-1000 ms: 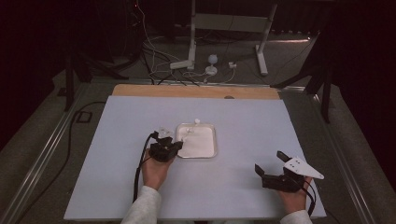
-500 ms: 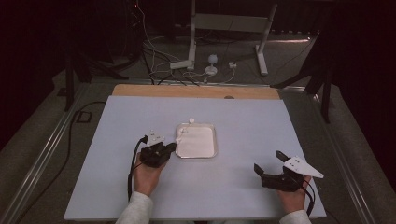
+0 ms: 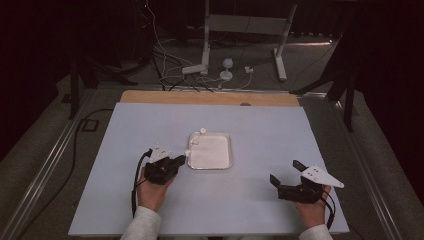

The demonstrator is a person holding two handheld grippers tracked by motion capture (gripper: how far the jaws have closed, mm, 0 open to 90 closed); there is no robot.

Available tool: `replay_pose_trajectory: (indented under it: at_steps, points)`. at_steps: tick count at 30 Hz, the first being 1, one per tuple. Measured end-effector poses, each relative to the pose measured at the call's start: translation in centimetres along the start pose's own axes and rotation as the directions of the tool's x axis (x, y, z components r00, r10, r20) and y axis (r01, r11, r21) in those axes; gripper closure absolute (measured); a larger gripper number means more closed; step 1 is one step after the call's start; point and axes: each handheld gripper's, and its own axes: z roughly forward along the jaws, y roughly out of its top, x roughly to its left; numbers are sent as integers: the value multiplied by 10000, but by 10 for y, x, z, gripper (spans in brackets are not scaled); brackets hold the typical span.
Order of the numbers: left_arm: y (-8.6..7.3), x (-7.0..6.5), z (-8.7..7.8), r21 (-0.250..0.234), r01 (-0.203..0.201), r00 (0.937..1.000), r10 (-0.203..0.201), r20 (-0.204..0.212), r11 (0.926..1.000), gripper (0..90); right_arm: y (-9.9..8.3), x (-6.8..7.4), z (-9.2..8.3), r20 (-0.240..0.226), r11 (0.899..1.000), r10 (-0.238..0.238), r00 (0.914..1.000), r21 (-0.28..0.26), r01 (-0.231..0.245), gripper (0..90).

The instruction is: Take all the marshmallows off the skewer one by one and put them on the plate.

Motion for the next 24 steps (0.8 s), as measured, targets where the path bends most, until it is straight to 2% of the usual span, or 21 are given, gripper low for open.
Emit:
replay_pose_trajectory:
  at_steps: [2, 8, 17, 21, 24]
  points:
    - [0, 0, -1, -81, -51, 10000, 52, 39, 10000, 895, 2, 0, 1, -48, 10000, -26, 10000, 34, 27, 0]
    - [1, -4, -2, -286, -291, 9995, 293, 100, 9992, 895, 17, -1, 9, -702, 9985, 545, 9960, -28, -549, 0]
    - [1, -9, -2, -485, -582, 9981, 591, 154, 9971, 895, 42, 4, 29, -1112, 9983, 534, 9924, -167, -556, 0]
    - [1, -12, 0, -517, -730, 9968, 745, 284, 9960, 895, 61, 11, 44, -1534, 9979, 582, 9865, -177, -616, 0]
    - [1, -14, 1, -497, -837, 9957, 856, 357, 9952, 895, 69, 15, 49, -1701, 9983, 530, 9840, -138, -562, 0]
